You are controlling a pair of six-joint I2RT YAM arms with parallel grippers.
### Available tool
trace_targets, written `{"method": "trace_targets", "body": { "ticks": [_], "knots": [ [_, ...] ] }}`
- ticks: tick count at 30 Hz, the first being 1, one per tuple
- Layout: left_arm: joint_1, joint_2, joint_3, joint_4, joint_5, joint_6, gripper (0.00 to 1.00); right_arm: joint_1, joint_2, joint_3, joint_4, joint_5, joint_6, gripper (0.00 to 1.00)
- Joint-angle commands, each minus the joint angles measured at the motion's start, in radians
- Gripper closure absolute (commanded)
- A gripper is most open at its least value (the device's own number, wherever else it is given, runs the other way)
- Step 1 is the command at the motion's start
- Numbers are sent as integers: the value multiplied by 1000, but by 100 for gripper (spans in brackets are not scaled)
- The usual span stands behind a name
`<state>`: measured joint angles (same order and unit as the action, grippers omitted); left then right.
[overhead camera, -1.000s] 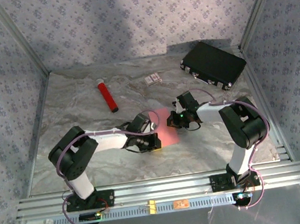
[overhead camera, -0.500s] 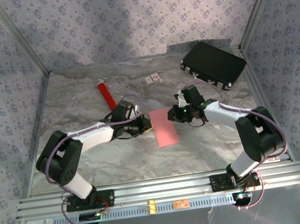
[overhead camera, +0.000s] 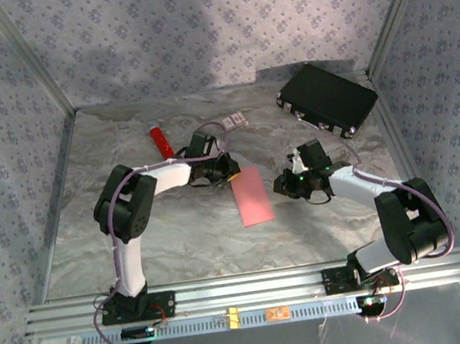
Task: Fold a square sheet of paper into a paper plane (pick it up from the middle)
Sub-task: Fold the triangle a second time at the center of the table.
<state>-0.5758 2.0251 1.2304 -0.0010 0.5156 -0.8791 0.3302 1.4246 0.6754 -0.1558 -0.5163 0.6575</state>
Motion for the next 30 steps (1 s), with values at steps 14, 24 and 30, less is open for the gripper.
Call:
{"method": "trace_targets", "body": {
  "ticks": [14, 24, 30],
  "knots": [
    [49, 45, -55, 14, 29, 56, 90, 41, 20, -14, -38, -34, -21, 82],
    [68, 56, -124, 30, 31, 63, 91, 63, 49, -27, -44, -23, 21, 68],
    [68, 61, -118, 11, 31, 65, 92, 76, 81, -22, -56, -60, 27, 66]
  ]
}}
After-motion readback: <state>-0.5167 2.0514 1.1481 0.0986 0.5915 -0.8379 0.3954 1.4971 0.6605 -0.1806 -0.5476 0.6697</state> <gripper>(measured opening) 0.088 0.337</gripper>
